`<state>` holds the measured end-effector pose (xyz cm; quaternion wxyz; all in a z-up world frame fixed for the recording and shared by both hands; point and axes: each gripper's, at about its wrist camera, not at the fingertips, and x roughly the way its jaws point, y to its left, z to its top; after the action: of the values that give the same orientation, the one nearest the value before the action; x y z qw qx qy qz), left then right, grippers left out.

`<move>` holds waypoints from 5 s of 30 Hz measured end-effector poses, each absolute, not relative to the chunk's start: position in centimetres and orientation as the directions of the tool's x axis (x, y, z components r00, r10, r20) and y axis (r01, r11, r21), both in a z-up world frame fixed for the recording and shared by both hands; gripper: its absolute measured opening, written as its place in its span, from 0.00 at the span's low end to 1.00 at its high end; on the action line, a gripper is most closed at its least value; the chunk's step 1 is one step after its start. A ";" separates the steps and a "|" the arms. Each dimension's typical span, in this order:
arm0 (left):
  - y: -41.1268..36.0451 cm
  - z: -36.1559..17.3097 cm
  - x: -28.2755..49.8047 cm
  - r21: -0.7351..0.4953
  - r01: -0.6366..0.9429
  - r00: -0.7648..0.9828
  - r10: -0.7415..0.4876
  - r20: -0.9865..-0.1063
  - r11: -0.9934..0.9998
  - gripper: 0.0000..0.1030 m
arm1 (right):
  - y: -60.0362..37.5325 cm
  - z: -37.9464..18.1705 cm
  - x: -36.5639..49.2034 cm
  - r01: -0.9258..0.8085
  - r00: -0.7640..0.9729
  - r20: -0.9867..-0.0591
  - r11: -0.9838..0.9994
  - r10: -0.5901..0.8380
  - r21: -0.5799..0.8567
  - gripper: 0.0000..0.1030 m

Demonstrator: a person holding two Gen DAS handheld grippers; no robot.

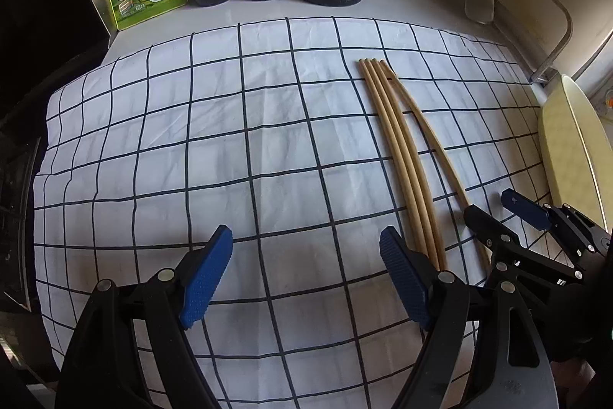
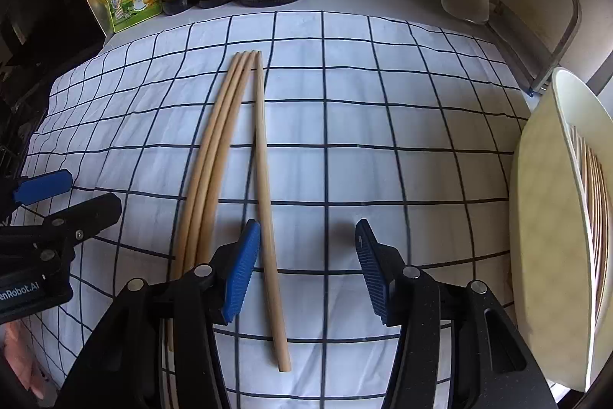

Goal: Organize utensils
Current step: 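Lower and close the left tool on a chopstick while the right tool grasps another, then carry the left tool's chopstick over the white basin while the right tool carries its own, then open the left tool to drop its chopstick while the right tool opens too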

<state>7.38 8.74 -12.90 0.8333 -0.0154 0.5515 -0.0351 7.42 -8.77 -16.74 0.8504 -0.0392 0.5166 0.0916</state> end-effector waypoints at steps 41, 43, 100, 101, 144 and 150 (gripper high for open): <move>5.2 -16.2 9.4 0.003 0.048 0.360 -0.014 -0.933 0.999 0.90 | -11.0 -16.9 8.1 -0.163 0.470 -0.874 0.985 0.121 0.049 0.48; 5.4 -16.3 10.2 0.003 0.041 0.364 -0.012 -0.931 0.999 0.92 | -10.8 -16.9 8.4 -0.178 0.469 -0.874 0.983 0.125 0.045 0.48; -8.4 -2.9 7.3 -0.097 0.430 0.444 -0.303 -0.843 0.898 0.07 | -25.2 -4.6 0.0 0.067 0.665 -0.726 0.954 0.175 0.291 0.06; -9.4 -2.7 7.4 -0.097 0.445 0.441 -0.312 -0.842 0.890 0.07 | -26.2 -4.6 -0.1 0.087 0.669 -0.725 0.952 0.162 0.292 0.06; -28.3 -9.1 11.5 -0.025 0.614 0.279 -0.247 -0.928 0.789 0.09 | -39.6 -13.1 3.0 0.316 0.549 -0.828 0.890 0.112 0.330 0.06; -26.7 -8.0 11.6 -0.016 0.566 0.323 -0.240 -0.916 0.824 0.63 | -39.4 -12.5 2.4 0.317 0.568 -0.817 0.890 0.097 0.326 0.11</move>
<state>11.61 -26.73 -7.97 0.7982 0.1554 0.5244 -0.2523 2.39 -39.43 -12.51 0.8563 0.2251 0.4605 -0.0643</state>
